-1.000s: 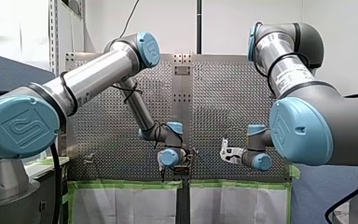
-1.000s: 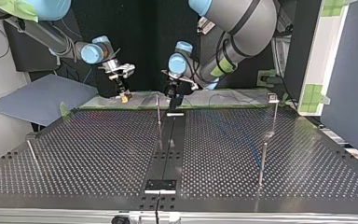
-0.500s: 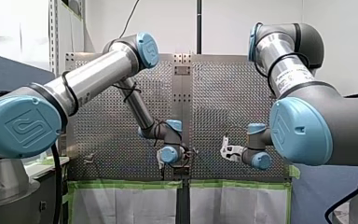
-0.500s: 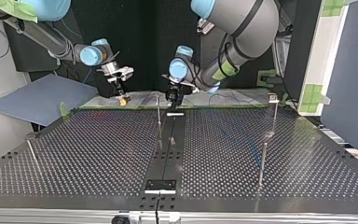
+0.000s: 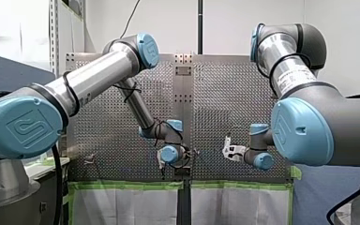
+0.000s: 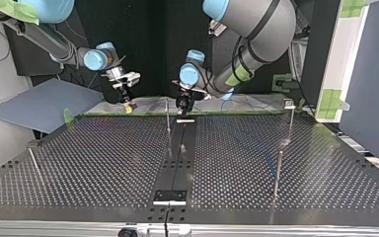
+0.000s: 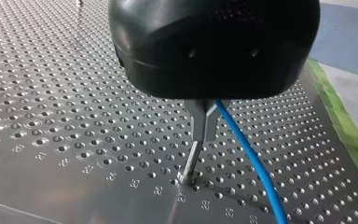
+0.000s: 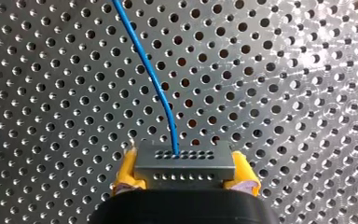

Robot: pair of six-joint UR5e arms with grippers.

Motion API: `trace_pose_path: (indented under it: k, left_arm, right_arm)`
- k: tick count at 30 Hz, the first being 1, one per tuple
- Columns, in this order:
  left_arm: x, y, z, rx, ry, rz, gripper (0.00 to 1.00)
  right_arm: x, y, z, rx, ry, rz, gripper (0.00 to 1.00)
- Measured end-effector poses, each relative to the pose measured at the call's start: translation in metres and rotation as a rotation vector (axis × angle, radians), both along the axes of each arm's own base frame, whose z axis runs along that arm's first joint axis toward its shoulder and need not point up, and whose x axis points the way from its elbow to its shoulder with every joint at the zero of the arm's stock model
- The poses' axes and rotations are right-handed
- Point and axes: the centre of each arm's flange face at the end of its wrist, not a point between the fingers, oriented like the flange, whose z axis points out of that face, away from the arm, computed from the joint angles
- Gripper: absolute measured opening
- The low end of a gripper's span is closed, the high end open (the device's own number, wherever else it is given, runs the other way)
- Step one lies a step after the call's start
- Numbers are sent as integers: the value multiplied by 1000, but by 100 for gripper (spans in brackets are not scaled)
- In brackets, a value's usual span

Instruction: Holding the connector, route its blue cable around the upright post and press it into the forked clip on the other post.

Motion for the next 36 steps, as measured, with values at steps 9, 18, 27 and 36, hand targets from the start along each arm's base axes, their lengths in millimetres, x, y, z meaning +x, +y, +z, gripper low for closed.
trace_pose_path:
  k: [9,18,27,36]
  left_arm:
    - [0,0,0,1,2,0,0]
    - [1,1,0,-3,2,-3,0]
    - [2,-1,1,20,-16,-26,66]
    - [-2,2,-3,59,19,-38,100]
  right_arm:
    - [0,-2,1,-1,-1,0,0]
    - [1,-4,1,1,-3,1,0]
    - [4,-2,0,5,0,7,0]
    - [5,-1,-1,12,0,10,0]
